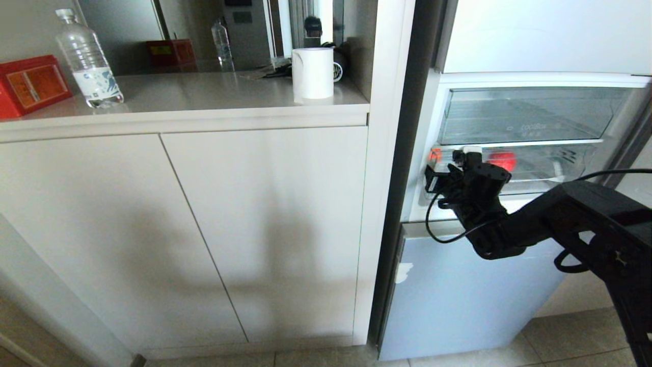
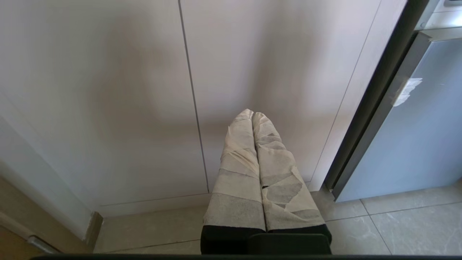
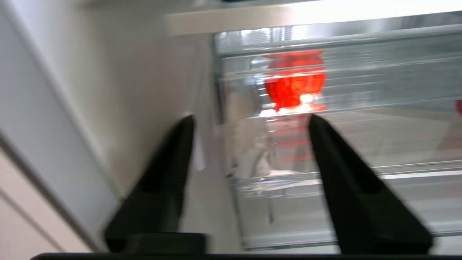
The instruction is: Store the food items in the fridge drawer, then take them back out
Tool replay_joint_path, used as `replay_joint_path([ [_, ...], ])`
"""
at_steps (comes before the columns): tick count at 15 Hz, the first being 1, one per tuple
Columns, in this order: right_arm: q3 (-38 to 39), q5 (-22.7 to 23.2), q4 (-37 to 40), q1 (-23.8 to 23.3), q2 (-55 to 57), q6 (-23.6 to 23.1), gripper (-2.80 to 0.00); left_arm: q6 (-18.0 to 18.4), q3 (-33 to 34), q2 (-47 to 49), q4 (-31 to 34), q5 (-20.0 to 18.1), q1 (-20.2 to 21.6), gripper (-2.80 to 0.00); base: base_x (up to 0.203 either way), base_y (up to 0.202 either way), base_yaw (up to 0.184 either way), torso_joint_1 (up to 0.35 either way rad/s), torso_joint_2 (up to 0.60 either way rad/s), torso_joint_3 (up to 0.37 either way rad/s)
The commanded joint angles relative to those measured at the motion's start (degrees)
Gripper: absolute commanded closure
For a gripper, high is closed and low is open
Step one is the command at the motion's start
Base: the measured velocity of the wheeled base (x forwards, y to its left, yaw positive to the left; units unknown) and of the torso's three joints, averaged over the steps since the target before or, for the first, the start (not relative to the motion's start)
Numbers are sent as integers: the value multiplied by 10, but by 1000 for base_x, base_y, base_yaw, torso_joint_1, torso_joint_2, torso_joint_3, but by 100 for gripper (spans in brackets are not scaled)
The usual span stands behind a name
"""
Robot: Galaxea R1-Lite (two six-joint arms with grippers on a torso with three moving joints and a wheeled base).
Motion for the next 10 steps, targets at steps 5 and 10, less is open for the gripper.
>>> replay_joint_path([
  [5,9,-3,-6,0,-4,1,0,0,0,1,0,0,0,0,0,0,0,0,0,0],
  [10,89,0,-39,6,-44,2,0,0,0,1,0,0,0,0,0,0,0,0,0,0],
])
